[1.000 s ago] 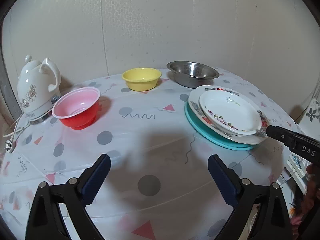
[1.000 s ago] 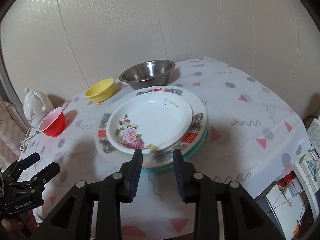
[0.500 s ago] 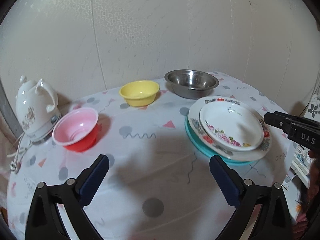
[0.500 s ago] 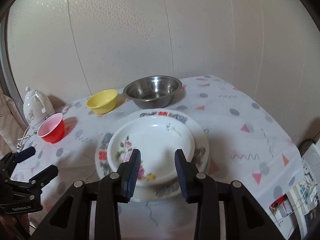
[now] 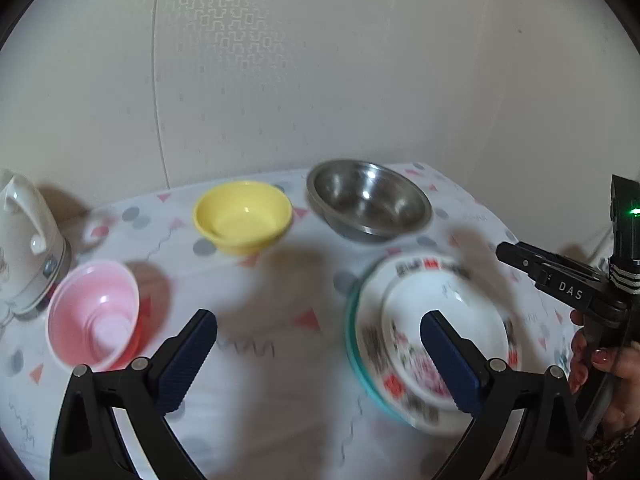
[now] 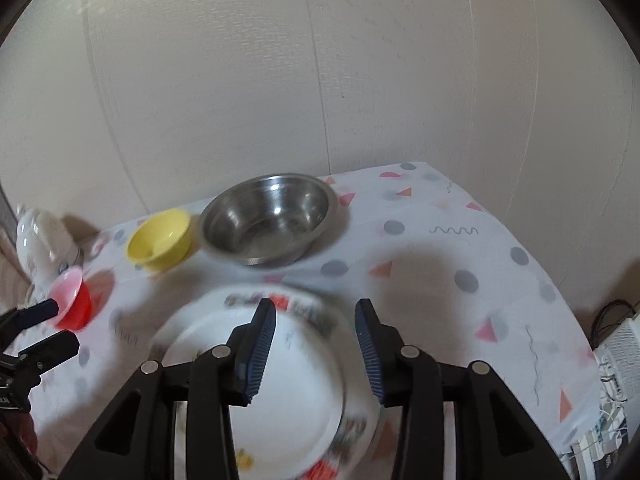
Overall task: Organize plates and bowls
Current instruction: 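Withdraw both grippers from the stack and move them to the steel bowl, then grasp the steel bowl rim with both grippers and lift it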
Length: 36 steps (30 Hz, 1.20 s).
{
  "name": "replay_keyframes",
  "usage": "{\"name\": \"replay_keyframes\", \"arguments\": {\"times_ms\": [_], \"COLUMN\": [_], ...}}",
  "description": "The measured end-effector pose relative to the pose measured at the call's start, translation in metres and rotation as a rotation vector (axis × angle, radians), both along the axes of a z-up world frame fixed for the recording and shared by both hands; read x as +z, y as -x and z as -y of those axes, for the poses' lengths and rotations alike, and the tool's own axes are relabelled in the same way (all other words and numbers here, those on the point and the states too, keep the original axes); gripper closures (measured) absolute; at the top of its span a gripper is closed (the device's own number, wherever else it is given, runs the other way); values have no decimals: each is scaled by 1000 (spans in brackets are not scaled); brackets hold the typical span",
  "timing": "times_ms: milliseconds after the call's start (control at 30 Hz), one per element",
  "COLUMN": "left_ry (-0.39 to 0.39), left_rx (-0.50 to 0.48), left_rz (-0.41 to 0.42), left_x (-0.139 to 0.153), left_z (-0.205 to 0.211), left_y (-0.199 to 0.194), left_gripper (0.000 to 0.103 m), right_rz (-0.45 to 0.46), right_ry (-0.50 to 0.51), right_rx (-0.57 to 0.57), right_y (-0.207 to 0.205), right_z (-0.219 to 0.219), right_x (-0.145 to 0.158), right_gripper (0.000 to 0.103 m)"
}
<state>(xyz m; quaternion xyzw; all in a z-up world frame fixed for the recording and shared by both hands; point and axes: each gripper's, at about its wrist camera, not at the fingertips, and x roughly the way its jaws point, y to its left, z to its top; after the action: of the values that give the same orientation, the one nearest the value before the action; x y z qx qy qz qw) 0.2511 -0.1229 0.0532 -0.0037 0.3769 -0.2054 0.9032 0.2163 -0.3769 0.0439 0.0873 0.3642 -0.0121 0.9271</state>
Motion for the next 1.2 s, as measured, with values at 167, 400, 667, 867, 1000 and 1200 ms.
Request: {"name": "replay_keyframes", "arguments": {"times_ms": [167, 400, 667, 867, 1000, 1200], "left_ry": [33, 63, 78, 54, 55, 9], "left_rx": [-16, -9, 7, -27, -53, -102], "left_rz": [-41, -110, -240, -293, -325, -237], "left_x": [1, -11, -33, -48, -62, -60], "left_z": [17, 48, 73, 87, 92, 104], "left_y": [-37, -100, -149, -164, -166, -162], "left_gripper": [1, 1, 4, 27, 40, 62], "right_rz": [-59, -138, -239, -277, -300, -274], "right_ry": [-118, -141, -285, -335, -325, -294], "right_rx": [31, 38, 37, 32, 38, 55], "right_y": [-49, -124, -177, -189, -189, -181], "right_z": [25, 43, 57, 55, 49, 37], "right_x": [0, -18, -46, -62, -73, -72], "right_gripper": [60, 60, 60, 64, 79, 87]}}
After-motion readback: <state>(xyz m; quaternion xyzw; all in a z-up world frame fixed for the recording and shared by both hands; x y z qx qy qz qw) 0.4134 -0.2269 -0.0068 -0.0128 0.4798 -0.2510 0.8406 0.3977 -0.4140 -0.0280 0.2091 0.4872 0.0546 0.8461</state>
